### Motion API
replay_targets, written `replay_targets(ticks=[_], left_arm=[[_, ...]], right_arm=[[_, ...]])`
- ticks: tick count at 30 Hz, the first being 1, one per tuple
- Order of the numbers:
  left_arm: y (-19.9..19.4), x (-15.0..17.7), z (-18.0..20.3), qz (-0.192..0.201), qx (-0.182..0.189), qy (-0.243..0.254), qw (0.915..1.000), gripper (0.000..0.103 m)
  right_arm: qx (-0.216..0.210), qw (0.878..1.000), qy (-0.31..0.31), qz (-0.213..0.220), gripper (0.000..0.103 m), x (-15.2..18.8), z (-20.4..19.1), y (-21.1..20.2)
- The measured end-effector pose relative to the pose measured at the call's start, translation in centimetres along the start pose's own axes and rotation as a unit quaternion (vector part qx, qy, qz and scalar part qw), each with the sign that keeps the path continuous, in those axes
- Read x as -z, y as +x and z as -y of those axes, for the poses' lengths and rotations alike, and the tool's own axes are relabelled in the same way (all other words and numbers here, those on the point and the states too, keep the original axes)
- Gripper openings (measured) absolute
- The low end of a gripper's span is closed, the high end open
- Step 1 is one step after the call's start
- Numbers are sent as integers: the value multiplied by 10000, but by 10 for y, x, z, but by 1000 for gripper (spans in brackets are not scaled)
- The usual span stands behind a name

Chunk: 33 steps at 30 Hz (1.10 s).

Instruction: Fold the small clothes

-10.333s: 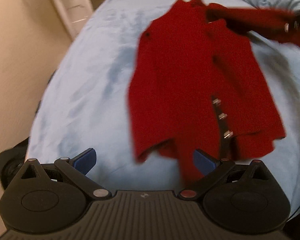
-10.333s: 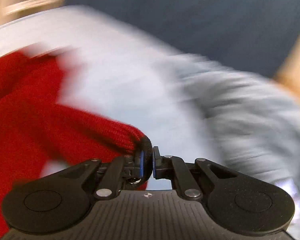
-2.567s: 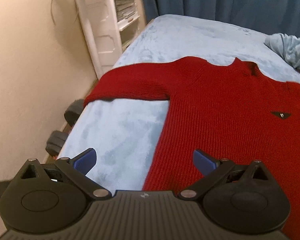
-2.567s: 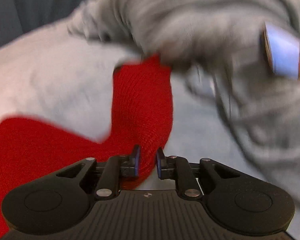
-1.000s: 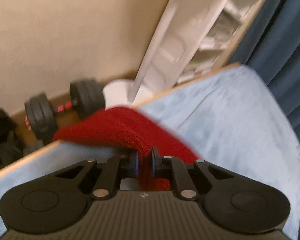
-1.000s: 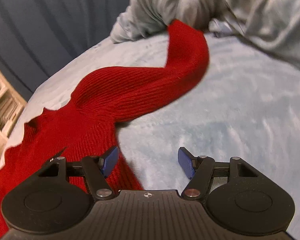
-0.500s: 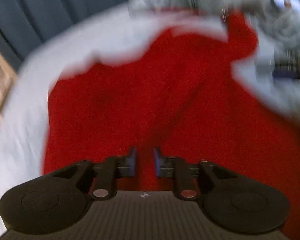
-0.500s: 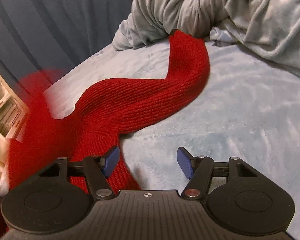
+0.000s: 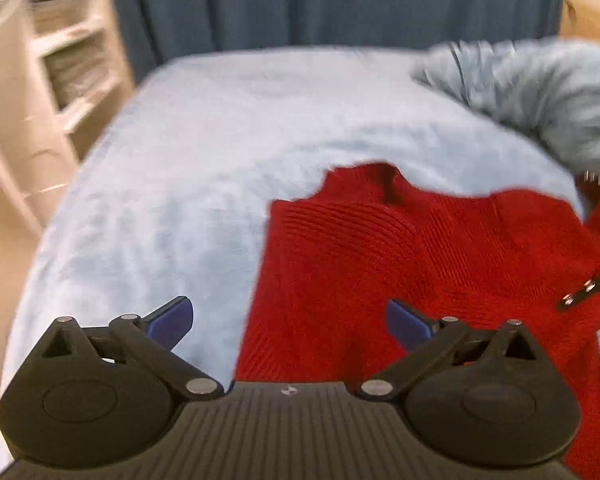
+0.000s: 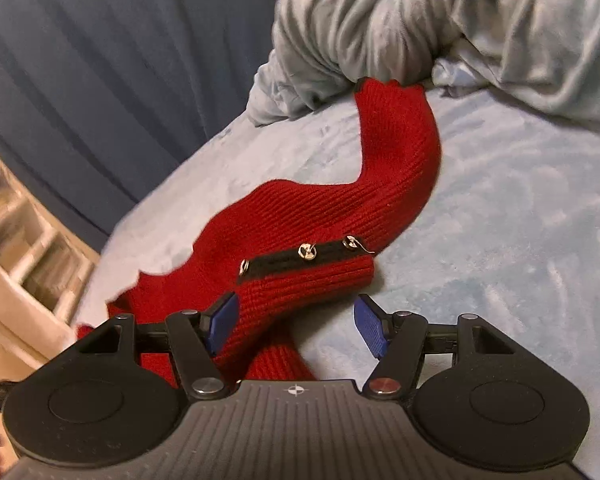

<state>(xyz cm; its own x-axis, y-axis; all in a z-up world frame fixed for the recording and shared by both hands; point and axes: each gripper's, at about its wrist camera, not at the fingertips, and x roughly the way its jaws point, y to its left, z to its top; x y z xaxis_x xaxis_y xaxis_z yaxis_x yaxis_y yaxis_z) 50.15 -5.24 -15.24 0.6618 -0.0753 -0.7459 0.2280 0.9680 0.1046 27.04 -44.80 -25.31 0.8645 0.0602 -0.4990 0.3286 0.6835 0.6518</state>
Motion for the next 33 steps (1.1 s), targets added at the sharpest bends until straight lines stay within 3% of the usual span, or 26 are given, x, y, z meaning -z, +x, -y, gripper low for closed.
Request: replay_targets(ticks=[4, 5, 6, 7, 8, 9, 10, 11, 13, 15, 18, 20, 21, 22, 23, 24, 27, 33], left_arm=[[51, -11, 23, -432, 65, 379, 9983, 102], [58, -8, 24, -500, 133, 362, 9980, 96], [65, -5, 23, -553, 203, 315, 9978, 87], [67, 1, 26, -600, 313, 258, 9974, 52], [71, 3, 27, -681, 379, 181, 9968, 34], [74, 6, 25, -618, 284, 133, 9976, 28], [71, 6, 21, -503, 321, 105, 9982, 21], [62, 6, 15, -382, 405, 23, 9984, 18], [43, 4, -7, -178, 524, -225, 9982, 18], [31, 1, -37, -65, 420, -403, 9983, 18], [35, -3, -85, -155, 224, -800, 9964, 20], [56, -4, -106, -423, -53, -1013, 9939, 43], [66, -3, -112, -527, -380, -1080, 9920, 52], [74, -2, -116, -647, -645, -1111, 9896, 68], [79, 1, -118, -725, -763, -1077, 9886, 79], [77, 5, -120, -704, -797, -1074, 9885, 83], [64, 20, -121, -488, -540, -1083, 9915, 87], [51, 38, -115, -566, -263, -1271, 9899, 88]], right_arm=[[90, 9988, 431, -194, 70, -9, 11, 14], [137, 9981, 526, -291, 73, -15, 13, 23], [135, 9975, 580, -385, 74, -20, 12, 33], [39, 9972, 562, -501, 74, -25, 11, 47], [-111, 9971, 437, -618, 71, -29, 8, 59], [-275, 9965, 274, -743, 62, -32, 3, 68], [-437, 9955, 83, -836, 18, -34, -5, 71], [-505, 9950, -312, -803, 17, -37, -22, 68], [-778, 9894, -1049, -635, 16, -39, -55, 53], [-963, 9823, -1456, -674, 16, -39, -92, 44], [-671, 9734, -2019, -847, 16, -27, -143, 58], [-68, 9633, -2482, -1025, 27, -5, -159, 86], [233, 9598, -2540, -1173, 34, 6, -157, 104], [461, 9579, -2521, -1292, 45, 12, -151, 116], [672, 9626, -2287, -1290, 45, 14, -138, 123], [559, 9723, -1899, -1241, 49, 12, -124, 121], [157, 9868, -1235, -1034, 51, -2, -96, 98], [-340, 9851, -1416, -913, 51, -40, -102, 35]])
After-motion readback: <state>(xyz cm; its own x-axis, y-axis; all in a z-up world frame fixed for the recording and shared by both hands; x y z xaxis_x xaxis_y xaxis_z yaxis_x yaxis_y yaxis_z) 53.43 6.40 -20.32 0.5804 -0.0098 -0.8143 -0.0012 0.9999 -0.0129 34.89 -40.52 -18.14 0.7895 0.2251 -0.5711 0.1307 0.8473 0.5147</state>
